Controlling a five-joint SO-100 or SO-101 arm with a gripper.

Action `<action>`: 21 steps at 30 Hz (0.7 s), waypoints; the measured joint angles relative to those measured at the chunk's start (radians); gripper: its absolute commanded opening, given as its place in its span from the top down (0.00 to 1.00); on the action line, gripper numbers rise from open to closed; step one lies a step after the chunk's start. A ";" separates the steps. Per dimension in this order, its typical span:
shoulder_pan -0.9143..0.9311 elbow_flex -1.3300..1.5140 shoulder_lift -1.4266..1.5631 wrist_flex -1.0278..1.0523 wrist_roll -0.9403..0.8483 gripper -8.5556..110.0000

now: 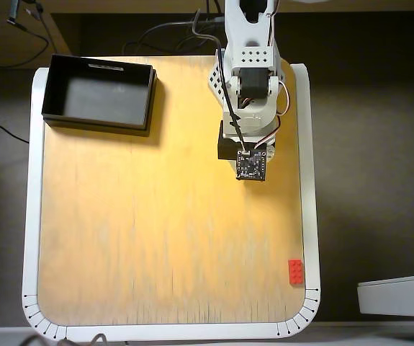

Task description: Grasp a lego block and put it in the bin.

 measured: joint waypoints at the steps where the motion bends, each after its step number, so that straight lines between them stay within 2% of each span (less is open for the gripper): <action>1: 0.000 0.000 0.000 0.000 0.000 0.92; 21: 0.000 0.000 0.000 0.000 -0.026 0.92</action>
